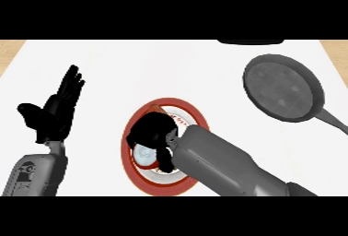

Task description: Pick the can from the plate and place it in the pan

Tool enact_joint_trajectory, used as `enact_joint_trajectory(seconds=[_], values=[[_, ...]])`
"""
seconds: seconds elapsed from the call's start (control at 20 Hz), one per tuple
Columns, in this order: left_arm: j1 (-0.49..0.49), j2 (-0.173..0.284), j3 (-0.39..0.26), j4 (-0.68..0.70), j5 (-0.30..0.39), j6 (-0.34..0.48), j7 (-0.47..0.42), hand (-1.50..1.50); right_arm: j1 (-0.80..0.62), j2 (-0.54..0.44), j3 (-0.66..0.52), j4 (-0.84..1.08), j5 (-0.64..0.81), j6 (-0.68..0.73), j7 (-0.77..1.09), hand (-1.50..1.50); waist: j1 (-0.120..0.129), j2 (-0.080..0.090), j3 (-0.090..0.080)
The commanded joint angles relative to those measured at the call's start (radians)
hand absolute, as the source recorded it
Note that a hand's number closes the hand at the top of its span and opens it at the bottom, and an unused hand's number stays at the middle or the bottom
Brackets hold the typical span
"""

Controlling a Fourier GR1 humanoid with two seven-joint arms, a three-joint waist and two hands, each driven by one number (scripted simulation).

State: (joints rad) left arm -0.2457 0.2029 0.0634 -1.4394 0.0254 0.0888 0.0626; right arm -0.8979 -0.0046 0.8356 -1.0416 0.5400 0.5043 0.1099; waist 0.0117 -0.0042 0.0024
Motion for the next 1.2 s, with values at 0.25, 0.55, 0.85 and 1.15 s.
enact_joint_trajectory(seconds=[0.25,0.55,0.85,1.15], values=[[0.021,0.015,0.022,-0.005,0.001,-0.002,0.002,0.00,0.022,0.004,-0.254,0.168,0.029,-0.270,0.415,1.50,-0.029,-0.001,-0.004],[0.025,0.016,0.030,0.006,0.012,-0.010,-0.002,0.00,-0.107,0.002,-0.361,0.199,0.197,-0.594,0.822,1.50,-0.027,-0.011,-0.006],[0.010,0.016,0.021,-0.005,0.019,-0.032,-0.007,0.00,-0.257,0.004,-0.333,0.177,0.352,-0.760,1.128,1.50,0.006,-0.002,-0.004],[0.018,-0.001,0.014,0.000,0.005,-0.014,-0.015,0.00,-0.287,-0.039,-0.435,0.187,0.472,-0.850,1.151,1.50,-0.011,0.001,-0.003]])
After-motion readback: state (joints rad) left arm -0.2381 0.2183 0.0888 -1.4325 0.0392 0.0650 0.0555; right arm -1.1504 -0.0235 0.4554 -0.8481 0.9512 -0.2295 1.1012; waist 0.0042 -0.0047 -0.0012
